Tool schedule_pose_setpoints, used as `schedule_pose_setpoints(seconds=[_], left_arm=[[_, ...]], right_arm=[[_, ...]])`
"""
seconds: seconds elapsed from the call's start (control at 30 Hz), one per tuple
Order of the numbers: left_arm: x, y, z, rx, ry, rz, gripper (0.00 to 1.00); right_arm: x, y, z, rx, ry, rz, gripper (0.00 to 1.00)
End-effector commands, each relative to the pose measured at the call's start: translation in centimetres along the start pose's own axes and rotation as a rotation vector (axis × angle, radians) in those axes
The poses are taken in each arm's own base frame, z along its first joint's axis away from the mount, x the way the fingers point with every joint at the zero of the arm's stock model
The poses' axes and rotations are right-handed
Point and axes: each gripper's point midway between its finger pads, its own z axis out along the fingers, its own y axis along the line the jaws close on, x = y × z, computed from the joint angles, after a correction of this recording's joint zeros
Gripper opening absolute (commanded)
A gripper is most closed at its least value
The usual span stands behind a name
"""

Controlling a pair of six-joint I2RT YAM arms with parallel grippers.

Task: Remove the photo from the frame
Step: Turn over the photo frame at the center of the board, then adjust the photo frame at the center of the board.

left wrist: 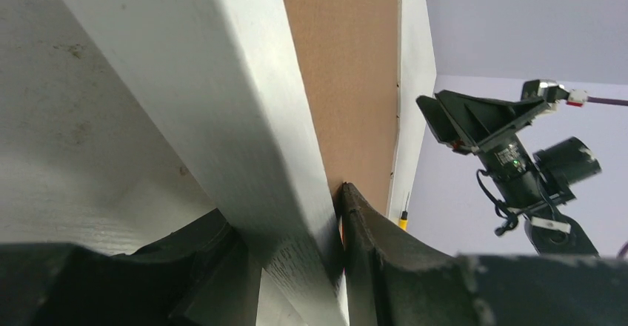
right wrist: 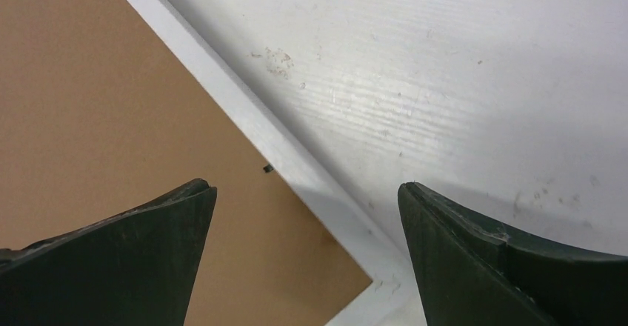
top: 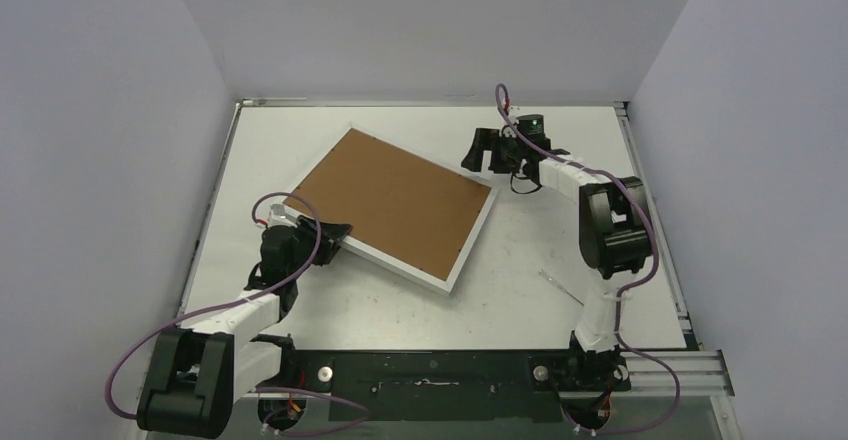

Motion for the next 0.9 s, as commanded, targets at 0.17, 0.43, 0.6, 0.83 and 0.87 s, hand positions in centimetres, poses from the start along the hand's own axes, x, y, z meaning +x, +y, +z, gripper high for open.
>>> schedule_pose_setpoints(seconds=[0.17, 0.43, 0.6, 0.83, 0.87], left_arm=[[-0.5, -0.1, 0.4, 0.031, 0.010, 0.169, 0.00], [-0.6, -0.8, 1.3, 0.063, 0.021, 0.170, 0.28], [-0.6, -1.7, 2.2, 0.124, 0.029, 0.148, 0.53], [-0.2, -2.7, 3.5, 0.202, 0.067, 0.107, 0.60], [-0.1, -2.7, 3.7, 0.206, 0.075, 0.098, 0.60]], right_arm=[[0.5, 0.1, 4.2, -0.149, 0.084, -0.003, 0.98], [4.1, 1.8, 1.8, -0.167, 0.116, 0.069, 0.95], [5.3, 1.8, -0.8, -0.130, 0.084, 0.090, 0.93], [6.9, 2.3, -3.5, -0.102, 0.067, 0.090, 0.90], [7.2, 2.4, -4.0, -0.095, 0.067, 0.088, 0.90]])
